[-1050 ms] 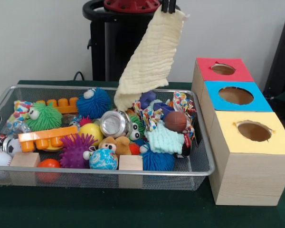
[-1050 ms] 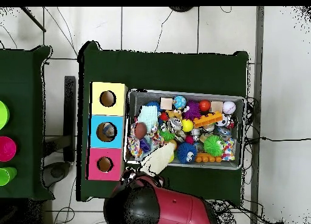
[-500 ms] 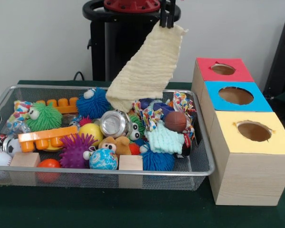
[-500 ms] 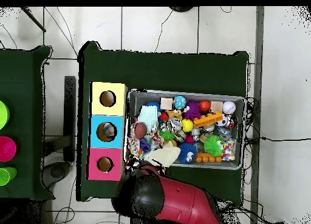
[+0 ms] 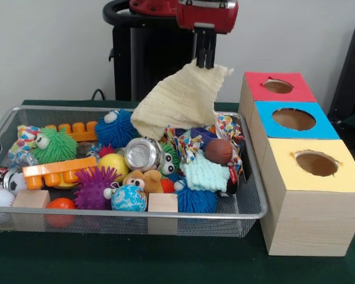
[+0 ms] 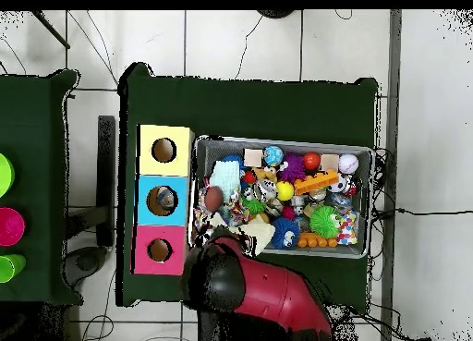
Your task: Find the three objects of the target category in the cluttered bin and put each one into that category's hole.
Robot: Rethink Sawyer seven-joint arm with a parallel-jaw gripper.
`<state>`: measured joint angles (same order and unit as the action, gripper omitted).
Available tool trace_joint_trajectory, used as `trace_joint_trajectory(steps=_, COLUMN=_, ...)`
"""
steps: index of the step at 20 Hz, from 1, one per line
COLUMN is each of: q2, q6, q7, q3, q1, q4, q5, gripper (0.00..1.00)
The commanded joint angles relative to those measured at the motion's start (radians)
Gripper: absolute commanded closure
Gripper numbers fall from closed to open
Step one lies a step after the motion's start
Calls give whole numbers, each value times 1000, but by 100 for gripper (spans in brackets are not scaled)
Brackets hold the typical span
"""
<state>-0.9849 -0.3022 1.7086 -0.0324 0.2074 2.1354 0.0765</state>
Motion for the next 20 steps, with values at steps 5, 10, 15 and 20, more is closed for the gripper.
trace_joint_trajectory(steps=5, q2=164, q6=137, q7=235, q3=79, q1=-35, q4=16, q5=57, gripper=100)
trace_joint_trajectory(steps=10, q2=195, q6=187, q7=255, q3=70, q1=-65, q4=18, q5=72, gripper=100)
trace_joint_trajectory(steps=15, q2=197, q6=187, q7=247, q3=68, q1=-72, q4=19, q5=78, gripper=100)
trace_joint_trajectory(steps=20, q2=191, q6=175, q7=213, q3=108, q1=-28, q4=30, q5=67, gripper=0)
